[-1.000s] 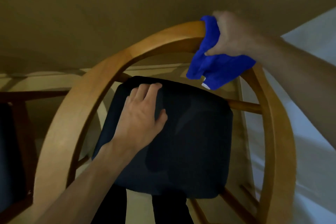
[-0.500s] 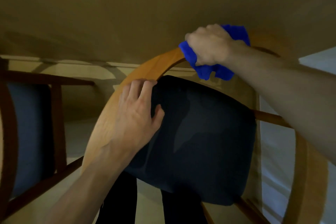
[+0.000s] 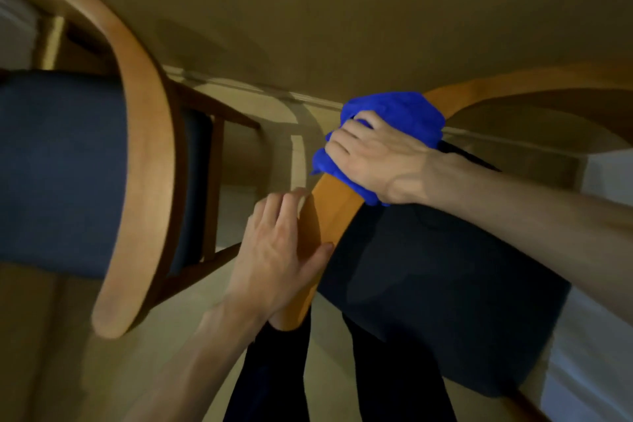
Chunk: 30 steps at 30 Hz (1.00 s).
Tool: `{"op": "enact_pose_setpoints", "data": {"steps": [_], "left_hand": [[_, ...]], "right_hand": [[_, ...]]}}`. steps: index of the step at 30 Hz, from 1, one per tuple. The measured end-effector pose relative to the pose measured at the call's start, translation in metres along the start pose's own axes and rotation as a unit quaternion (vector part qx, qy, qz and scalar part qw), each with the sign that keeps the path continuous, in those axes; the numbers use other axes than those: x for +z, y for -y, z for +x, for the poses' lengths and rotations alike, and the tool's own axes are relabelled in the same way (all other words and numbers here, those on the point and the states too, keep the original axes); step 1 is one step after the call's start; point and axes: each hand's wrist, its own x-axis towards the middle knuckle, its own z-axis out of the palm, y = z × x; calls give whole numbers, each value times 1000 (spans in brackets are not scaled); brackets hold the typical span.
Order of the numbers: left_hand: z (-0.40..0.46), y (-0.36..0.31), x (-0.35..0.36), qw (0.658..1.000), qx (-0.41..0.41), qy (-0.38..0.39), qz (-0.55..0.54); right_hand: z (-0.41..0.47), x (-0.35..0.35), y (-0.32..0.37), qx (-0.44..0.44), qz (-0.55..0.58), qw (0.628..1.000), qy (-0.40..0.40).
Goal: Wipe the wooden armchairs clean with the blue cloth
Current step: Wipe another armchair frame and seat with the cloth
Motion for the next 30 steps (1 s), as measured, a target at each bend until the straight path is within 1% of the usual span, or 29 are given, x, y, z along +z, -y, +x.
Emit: {"op": "enact_pose_setpoints", "data": {"steps": [2,5,8,10,14,17,22,30], "left_hand": [[-19,13,1,1000,-14,20,-9],[-53,29,6,997,-56,48,-32],[-87,41,14,989,-121,62,-63],[-106,46,18,984,-146,77,-70],[-124,52,20,983,-145,95,-56],[-127,56,18,984,-154,79,-46],[-126,67,14,983,-153,97,-10],[-122,66,11,981,-166,100,-20]], "right_hand": [[4,-3,21,-19,-2,1000,14],[7,-6,47,-53,-9,998,30],[5,-7,68,-73,-3,997,24],[4,-8,85,-89,11,996,14],[2,-10,134,-151,49,987,-3],[-4,-4,159,-184,68,980,-23],[-3,4,158,-218,113,969,-36],[0,3,160,-244,150,958,-33]]}}
